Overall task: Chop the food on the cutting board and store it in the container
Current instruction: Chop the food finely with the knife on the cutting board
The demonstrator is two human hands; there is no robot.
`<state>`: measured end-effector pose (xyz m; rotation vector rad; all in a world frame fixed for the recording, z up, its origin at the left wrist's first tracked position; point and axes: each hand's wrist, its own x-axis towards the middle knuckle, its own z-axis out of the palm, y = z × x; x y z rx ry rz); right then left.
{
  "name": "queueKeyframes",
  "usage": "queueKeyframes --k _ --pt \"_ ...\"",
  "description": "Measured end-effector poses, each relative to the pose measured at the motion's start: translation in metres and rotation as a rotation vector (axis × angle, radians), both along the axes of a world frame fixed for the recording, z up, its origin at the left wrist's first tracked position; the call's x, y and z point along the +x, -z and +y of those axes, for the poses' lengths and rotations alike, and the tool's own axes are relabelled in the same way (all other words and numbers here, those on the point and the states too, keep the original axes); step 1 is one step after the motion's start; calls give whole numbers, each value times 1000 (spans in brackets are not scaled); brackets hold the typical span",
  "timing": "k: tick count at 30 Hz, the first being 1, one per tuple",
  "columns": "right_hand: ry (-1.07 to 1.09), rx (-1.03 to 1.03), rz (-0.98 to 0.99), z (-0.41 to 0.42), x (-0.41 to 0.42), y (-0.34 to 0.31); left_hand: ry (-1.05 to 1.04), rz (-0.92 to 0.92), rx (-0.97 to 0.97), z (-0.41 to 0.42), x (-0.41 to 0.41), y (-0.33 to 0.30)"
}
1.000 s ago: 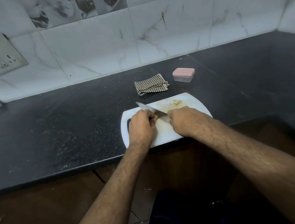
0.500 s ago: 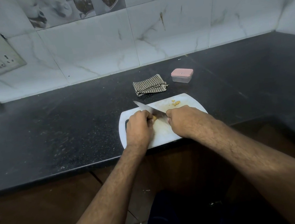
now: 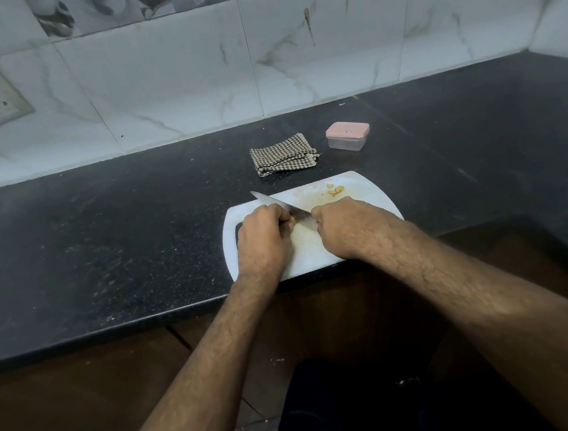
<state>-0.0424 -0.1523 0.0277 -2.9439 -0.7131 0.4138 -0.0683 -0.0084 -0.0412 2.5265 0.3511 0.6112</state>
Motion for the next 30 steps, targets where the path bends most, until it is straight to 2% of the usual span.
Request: queueKeyframes --k 12,20,30 --pt "17 17 7 0 -1 8 -5 -7 -66 0 -1 1" --pt "75 60 -31 -2 -9 3 -4 30 24 -2 1 3" --pt "52 19 -47 -2 -11 -8 -17 9 29 -3 1 2"
